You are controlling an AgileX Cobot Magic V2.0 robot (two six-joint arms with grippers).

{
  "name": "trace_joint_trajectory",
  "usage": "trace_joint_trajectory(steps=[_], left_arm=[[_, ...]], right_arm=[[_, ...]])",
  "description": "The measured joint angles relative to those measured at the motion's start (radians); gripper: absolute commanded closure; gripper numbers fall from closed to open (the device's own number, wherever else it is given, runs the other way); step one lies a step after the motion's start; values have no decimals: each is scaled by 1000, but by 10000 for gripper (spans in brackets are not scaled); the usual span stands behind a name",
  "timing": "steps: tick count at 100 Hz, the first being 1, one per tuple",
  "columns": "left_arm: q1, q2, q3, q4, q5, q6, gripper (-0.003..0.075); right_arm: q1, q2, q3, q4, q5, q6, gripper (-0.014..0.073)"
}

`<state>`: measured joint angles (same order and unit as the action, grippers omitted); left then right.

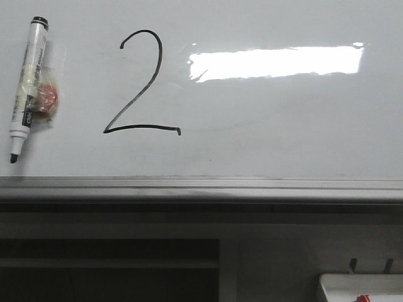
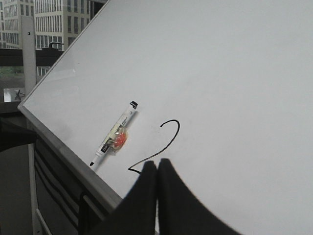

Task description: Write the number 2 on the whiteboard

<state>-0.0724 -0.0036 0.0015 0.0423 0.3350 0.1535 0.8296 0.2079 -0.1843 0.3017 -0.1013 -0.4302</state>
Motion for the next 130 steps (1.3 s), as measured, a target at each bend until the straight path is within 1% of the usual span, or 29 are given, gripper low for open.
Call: trace_joint_trajectory(steps=[5,10,13,20,29,55,62,69,78,94,102,115,130], left_arm=[[0,0,0,0,2,0,741],[0,0,0,0,2,0,741],[0,0,0,0,2,0,741],[0,0,0,0,2,0,741],[0,0,0,0,2,0,741],[0,0,0,1,2,0,741],[0,0,0,1,2,0,741],[0,0,0,1,2,0,741],[0,0,0,1,2,0,741],[0,0,0,1,2,0,741],[0,0,0,1,2,0,741],[0,0,0,1,2,0,741],[0,0,0,1,2,0,741]], right_arm=[[-22,0,0,-133,0,124,646],[-52,0,0,-226,0,231,646],[-80,0,0,-265,0,291,646],[-157,0,0,-318,12,362,646],[-278,0,0,-344,33,393,646],[-710,0,0,-357,60,414,646],[-805,-2,3,-357,87,416,646],[-873,-22,26,-353,101,416,646],[-923,-77,86,-346,101,416,646],[-946,-204,197,-333,165,416,646],[-948,-214,199,-315,218,416,646],[-948,-218,199,-302,413,416,646],[-948,-218,199,-302,422,416,646]])
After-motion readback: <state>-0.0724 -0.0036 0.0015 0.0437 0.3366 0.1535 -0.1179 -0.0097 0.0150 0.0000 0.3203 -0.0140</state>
